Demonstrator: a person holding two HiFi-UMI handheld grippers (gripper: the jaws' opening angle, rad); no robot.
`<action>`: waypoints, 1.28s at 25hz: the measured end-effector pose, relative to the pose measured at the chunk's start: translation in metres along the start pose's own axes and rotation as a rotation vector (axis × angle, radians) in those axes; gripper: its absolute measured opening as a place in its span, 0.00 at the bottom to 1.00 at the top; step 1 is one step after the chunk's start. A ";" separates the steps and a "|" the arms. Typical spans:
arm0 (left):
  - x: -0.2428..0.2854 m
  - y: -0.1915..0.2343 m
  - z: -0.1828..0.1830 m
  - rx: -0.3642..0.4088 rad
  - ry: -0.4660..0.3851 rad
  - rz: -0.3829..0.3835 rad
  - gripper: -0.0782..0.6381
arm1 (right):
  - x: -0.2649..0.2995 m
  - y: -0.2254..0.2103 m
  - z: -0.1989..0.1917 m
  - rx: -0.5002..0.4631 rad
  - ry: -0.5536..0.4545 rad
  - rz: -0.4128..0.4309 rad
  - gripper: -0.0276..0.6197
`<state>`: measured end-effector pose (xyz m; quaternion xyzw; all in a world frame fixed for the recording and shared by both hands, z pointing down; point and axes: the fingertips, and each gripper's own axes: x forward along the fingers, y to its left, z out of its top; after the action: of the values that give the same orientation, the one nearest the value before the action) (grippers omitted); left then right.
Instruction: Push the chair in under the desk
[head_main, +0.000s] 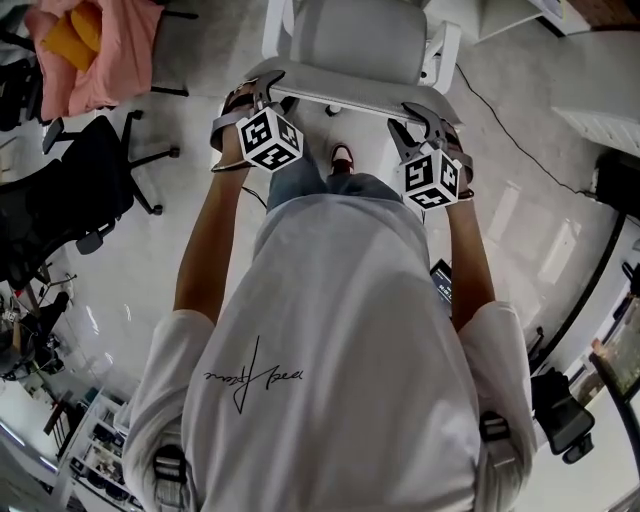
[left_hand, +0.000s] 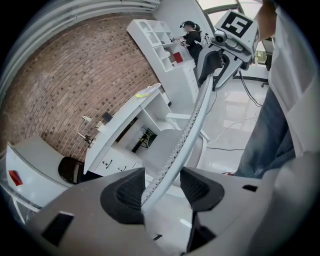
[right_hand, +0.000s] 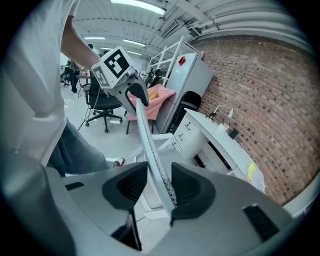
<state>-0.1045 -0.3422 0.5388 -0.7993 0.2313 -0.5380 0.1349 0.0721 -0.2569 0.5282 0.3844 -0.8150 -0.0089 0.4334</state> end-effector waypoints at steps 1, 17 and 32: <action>0.002 0.000 0.003 0.004 -0.003 -0.001 0.41 | 0.000 -0.002 -0.002 0.001 0.004 -0.007 0.30; 0.021 0.014 0.026 0.036 -0.029 0.005 0.41 | 0.008 -0.032 -0.013 -0.008 0.028 -0.051 0.32; 0.054 0.051 0.042 0.072 -0.021 -0.005 0.41 | 0.028 -0.066 -0.011 -0.004 0.015 -0.085 0.30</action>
<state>-0.0596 -0.4151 0.5424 -0.8000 0.2084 -0.5381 0.1647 0.1118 -0.3172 0.5317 0.4181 -0.7945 -0.0259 0.4396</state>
